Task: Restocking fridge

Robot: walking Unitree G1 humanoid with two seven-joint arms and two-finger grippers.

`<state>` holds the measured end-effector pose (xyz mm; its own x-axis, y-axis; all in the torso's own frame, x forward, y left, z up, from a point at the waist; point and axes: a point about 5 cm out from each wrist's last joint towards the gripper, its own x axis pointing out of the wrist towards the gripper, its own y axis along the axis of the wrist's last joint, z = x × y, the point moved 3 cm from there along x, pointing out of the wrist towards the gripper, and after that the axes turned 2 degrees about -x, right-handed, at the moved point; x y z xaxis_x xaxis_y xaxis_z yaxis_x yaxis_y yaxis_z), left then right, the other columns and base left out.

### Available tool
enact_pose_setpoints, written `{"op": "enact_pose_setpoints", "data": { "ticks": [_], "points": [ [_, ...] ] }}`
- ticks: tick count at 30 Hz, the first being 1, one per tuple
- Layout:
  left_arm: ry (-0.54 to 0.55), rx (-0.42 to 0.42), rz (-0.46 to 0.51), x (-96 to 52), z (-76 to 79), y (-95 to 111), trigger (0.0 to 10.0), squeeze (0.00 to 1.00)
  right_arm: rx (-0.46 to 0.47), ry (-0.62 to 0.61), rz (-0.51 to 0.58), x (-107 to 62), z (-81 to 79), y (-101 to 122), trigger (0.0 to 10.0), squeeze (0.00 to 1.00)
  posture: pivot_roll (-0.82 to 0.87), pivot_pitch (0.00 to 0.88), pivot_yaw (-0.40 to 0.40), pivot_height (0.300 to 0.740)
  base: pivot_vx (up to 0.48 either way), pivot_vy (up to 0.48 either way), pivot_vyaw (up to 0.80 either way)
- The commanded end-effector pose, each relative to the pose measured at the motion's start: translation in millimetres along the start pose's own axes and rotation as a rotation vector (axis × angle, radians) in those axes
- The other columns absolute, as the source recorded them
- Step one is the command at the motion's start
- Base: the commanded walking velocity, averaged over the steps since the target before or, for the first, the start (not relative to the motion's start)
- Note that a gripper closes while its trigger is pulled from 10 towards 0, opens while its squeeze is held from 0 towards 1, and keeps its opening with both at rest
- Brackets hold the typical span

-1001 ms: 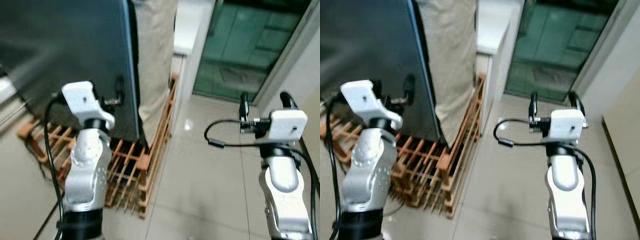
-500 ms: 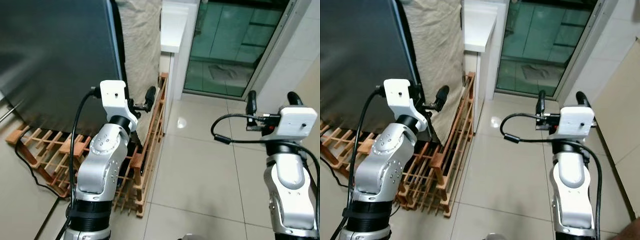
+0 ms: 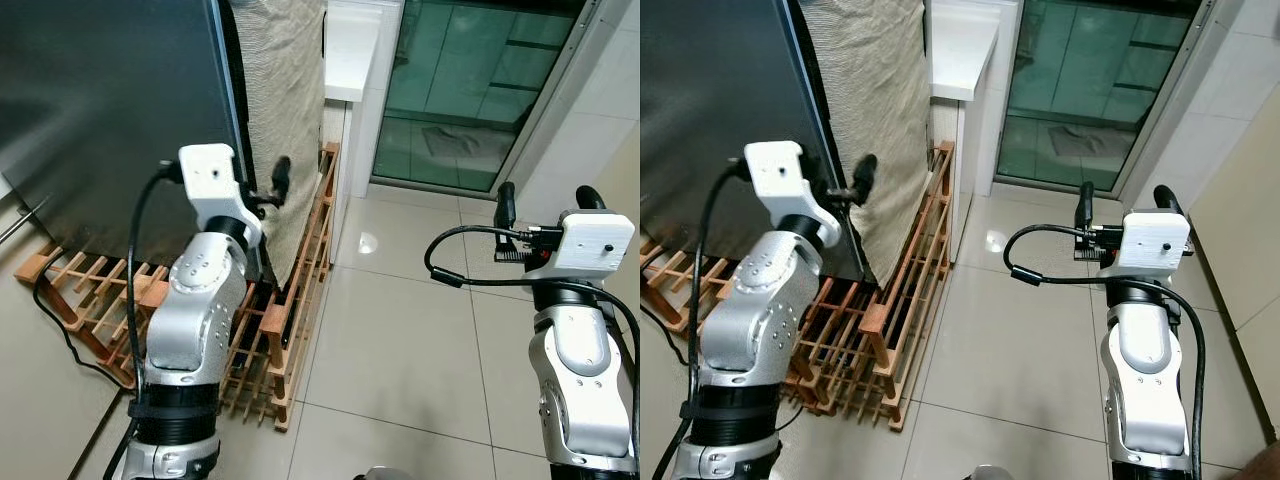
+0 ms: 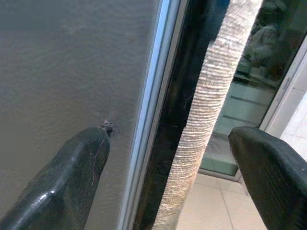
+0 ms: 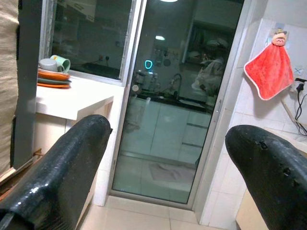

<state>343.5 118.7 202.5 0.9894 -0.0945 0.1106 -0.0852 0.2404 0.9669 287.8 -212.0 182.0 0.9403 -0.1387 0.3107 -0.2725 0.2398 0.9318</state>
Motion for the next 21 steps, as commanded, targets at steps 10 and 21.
{"op": "enact_pose_setpoints", "data": {
  "ticks": [10,21],
  "points": [
    [-0.115,-0.052,0.024,8.6,27.8,9,10.0,0.0,0.007,-0.001,-0.011,0.5,2.6,-1,10.0,0.07,-0.2,0.0,-0.002,0.74,0.0,0.0,0.0],
    [-0.112,-0.024,-0.027,-4.4,19.6,-3,10.0,0.0,0.003,-0.003,-0.023,-1.1,2.9,-5,10.0,0.07,-0.2,0.0,0.002,0.74,0.0,0.0,0.0]
  ]
}}
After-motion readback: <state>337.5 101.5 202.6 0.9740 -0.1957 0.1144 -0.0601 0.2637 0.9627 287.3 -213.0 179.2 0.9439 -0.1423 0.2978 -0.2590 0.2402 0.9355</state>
